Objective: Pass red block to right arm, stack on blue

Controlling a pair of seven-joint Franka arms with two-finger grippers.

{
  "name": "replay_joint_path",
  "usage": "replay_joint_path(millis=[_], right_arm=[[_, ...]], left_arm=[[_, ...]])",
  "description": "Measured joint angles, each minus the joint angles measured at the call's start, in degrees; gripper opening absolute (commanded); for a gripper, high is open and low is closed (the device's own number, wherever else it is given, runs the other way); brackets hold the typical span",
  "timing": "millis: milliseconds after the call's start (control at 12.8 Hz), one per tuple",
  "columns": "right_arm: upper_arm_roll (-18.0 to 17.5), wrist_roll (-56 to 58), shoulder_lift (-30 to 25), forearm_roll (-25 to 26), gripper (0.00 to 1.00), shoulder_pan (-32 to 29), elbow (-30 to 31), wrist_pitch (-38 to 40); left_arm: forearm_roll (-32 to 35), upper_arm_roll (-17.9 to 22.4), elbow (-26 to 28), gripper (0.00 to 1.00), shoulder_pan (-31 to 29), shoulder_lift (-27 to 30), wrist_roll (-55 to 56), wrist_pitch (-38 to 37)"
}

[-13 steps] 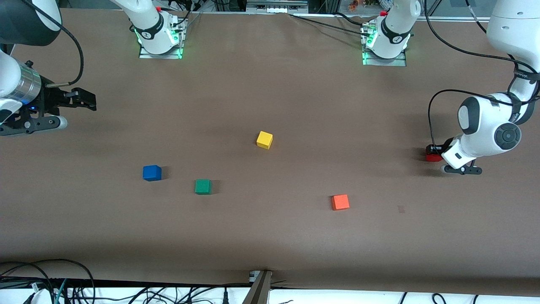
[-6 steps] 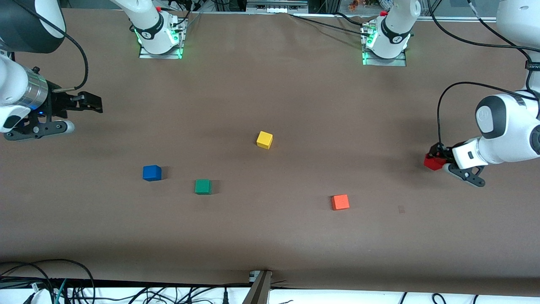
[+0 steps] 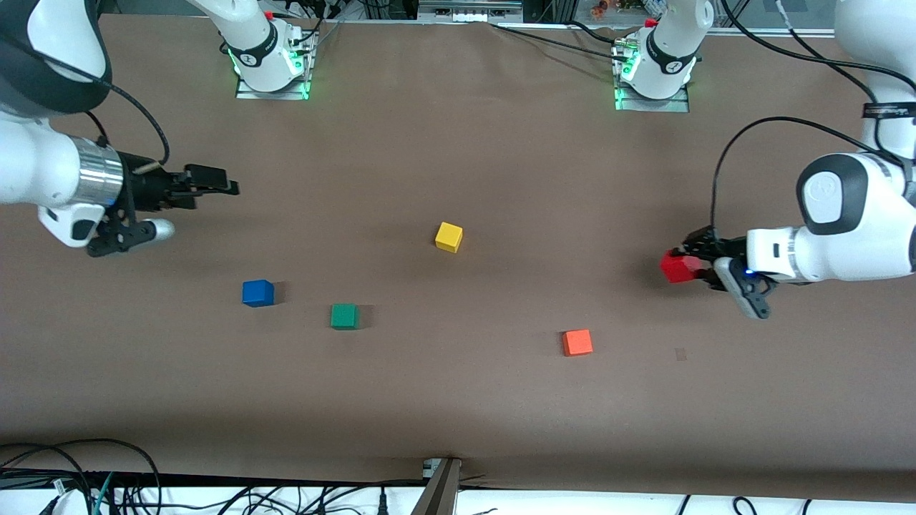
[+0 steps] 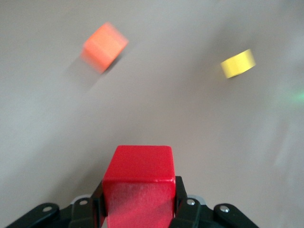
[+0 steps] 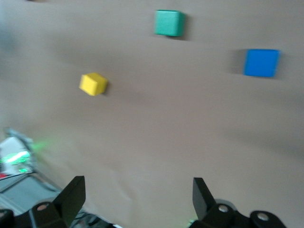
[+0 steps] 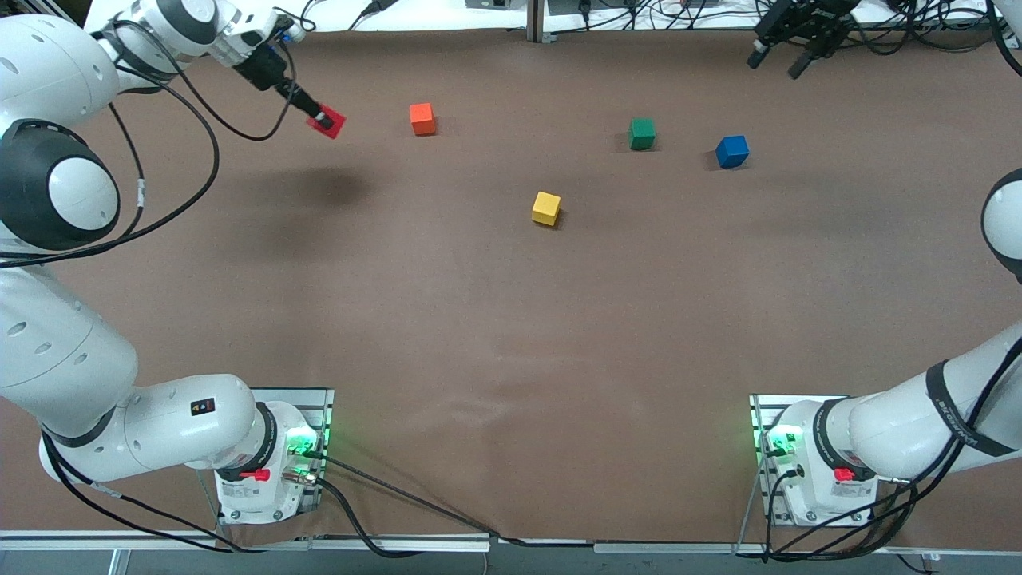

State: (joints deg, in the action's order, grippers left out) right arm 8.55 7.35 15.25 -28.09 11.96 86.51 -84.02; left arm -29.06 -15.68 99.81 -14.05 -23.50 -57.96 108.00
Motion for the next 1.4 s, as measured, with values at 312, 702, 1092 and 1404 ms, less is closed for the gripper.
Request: replay_joint_path(millis=[312,702,1092,1404], right_arm=[[-0.1,0.4,6.2,-18.8,1.0,0.3,0.0,-0.7],[-1.6,3.5,13.3,-36.8,1.0,2.8,0.1,-3.8],[-1.8,4.2,14.8,-48.4,1.0,9.2,1.3,-12.4],[-1.8,4.4,14.9,-52.8,1.0,12.1,1.7,-16.3]], left_arm=[[-18.0,-7.7,0.0,0.02,0.7,-0.4,-10.3,-0.4],[-36.1,-10.6,0.4,0.0,1.2,-1.0,-36.7,-0.6],[-54.1,-11.7,0.5,0.0,9.0,-4.2,-50.3,9.4],[-67.2,-11.8,0.5,0.0,15.7,-5.6,-57.4,16.7]])
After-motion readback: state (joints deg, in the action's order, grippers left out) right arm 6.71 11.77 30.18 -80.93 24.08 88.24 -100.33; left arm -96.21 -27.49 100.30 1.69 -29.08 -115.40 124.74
